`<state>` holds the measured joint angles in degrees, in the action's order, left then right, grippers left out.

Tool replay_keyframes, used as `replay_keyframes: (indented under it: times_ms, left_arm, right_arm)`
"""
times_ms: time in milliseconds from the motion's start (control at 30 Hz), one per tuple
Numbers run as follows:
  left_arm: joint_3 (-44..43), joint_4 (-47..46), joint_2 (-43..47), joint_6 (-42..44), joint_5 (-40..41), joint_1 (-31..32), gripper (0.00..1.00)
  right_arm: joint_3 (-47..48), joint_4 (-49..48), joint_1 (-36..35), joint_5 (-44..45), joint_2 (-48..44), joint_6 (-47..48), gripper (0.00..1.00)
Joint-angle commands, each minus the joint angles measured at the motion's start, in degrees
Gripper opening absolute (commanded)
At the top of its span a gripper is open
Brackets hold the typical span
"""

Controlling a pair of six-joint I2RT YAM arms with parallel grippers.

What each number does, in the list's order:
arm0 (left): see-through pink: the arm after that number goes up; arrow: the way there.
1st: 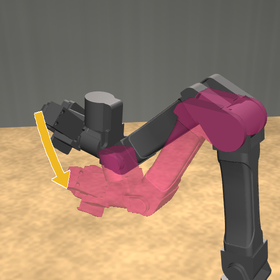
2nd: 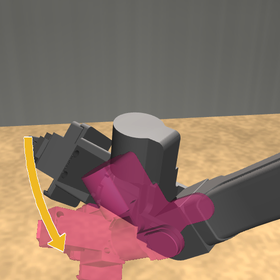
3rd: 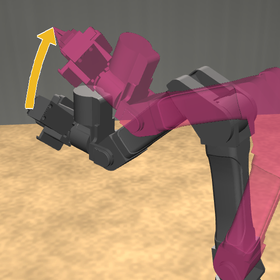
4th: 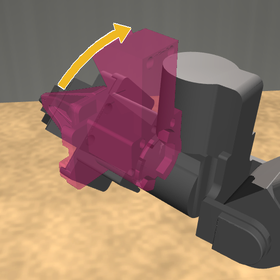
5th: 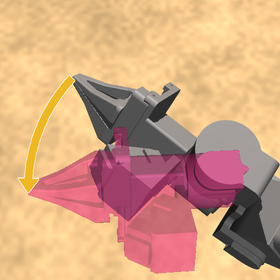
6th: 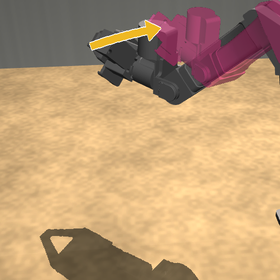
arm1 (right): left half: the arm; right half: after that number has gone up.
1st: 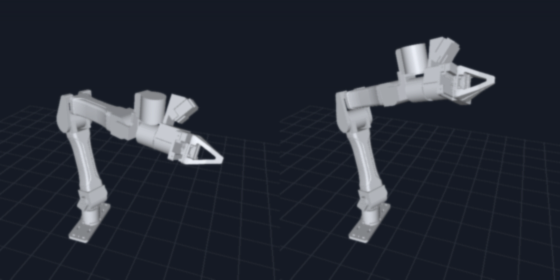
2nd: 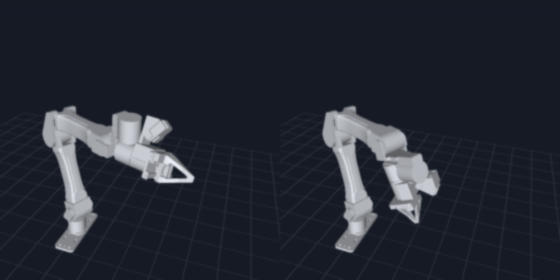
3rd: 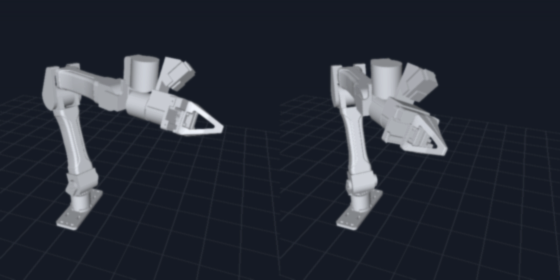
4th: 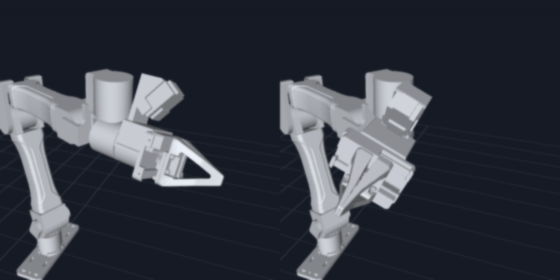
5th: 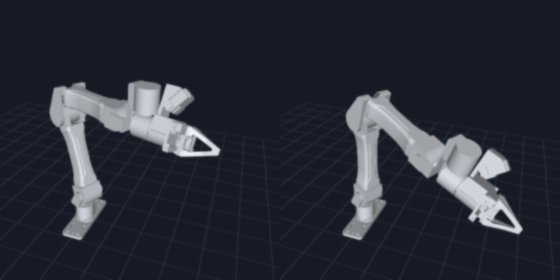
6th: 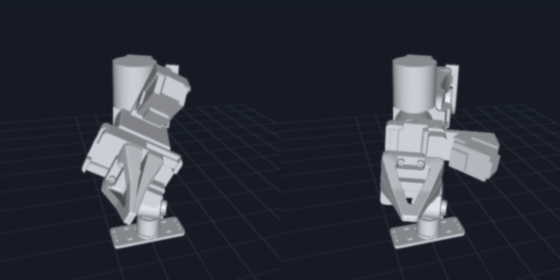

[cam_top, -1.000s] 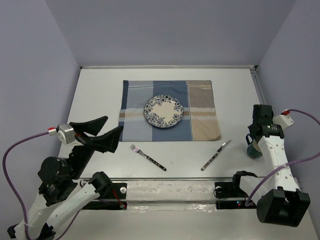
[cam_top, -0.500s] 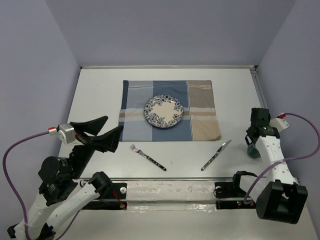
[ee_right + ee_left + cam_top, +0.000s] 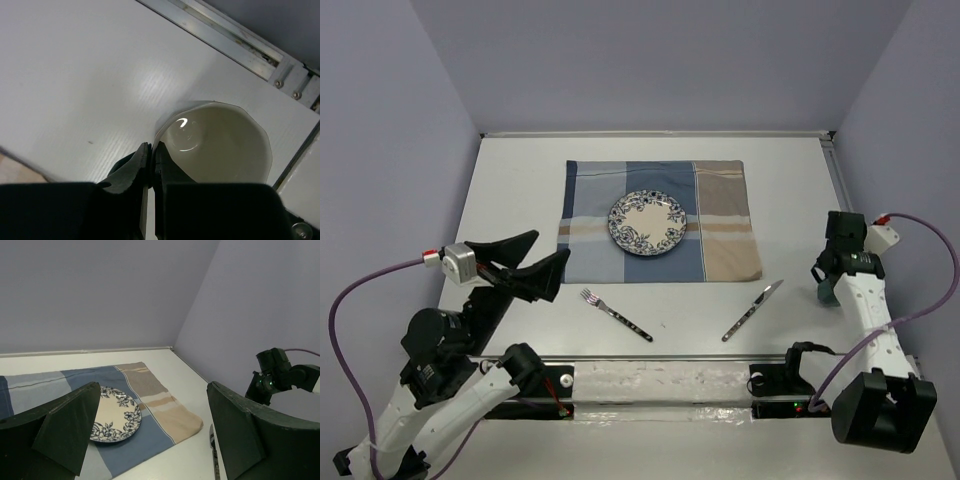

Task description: Set the dinner table for one person

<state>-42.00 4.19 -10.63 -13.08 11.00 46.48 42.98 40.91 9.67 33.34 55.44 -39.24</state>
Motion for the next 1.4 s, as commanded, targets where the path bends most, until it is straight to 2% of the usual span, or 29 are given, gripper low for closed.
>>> replay_keyframes:
  times_ms: [0, 100, 133, 233, 267, 367, 400, 567, 767, 1367]
  left_arm:
    - [0.1, -2.2, -2.4, 1.2, 0.3, -0.8, 0.99]
    - [0.2, -2.2, -3.6, 1.2, 0.3, -1.6, 0.99]
    - [0.2, -2.2, -3.9, 1.2, 0.2, -2.0, 0.99]
    - [0.3, -2.2, -5.4, 1.2, 0.1, -3.8, 0.99]
    - [0.3, -2.1, -6.1, 1.3, 0.2, -4.8, 0.99]
    - [0.3, -1.8, -7.6, 1.4, 0.5, -6.7, 0.99]
    - [0.4, -1.8, -7.9, 1.3, 0.5, -7.1, 0.99]
    - [0.4, -1.7, -10.2, 1.2, 0.1, -9.8, 0.99]
    - [0.5, -2.1, -12.0, 1.1, -0.7, -12.5, 0.99]
    - [0.6, -2.3, -13.6, 1.1, -1.2, -13.9, 0.99]
  right_arm:
    - [9.9, -7.8, -4.6, -2.7, -1.2, 9.8, 0.00]
    - [16.1, -12.1, -11.4, -4.2, 2.7, 13.2, 0.00]
    - [18.4, -12.5, -16.1, -4.3, 7.7, 15.4, 0.00]
    - [29.1, -13.8, -21.9, -6.2, 16.9, 20.9, 0.00]
    - [32.1, -14.4, -24.2, -7.8, 23.2, 22.4, 0.00]
    - [45.4, -15.0, -25.0, -13.2, 33.9, 28.2, 0.00]
    - [45.4, -15.2, -25.5, -14.9, 36.2, 28.3, 0.00]
    - [59.1, -15.0, -25.5, -20.4, 48.1, 32.6, 0.00]
    - [66.3, -14.5, -26.5, -23.3, 57.7, 34.4, 0.00]
    - [74.7, -13.5, -26.5, -20.1, 70.2, 38.1, 0.00]
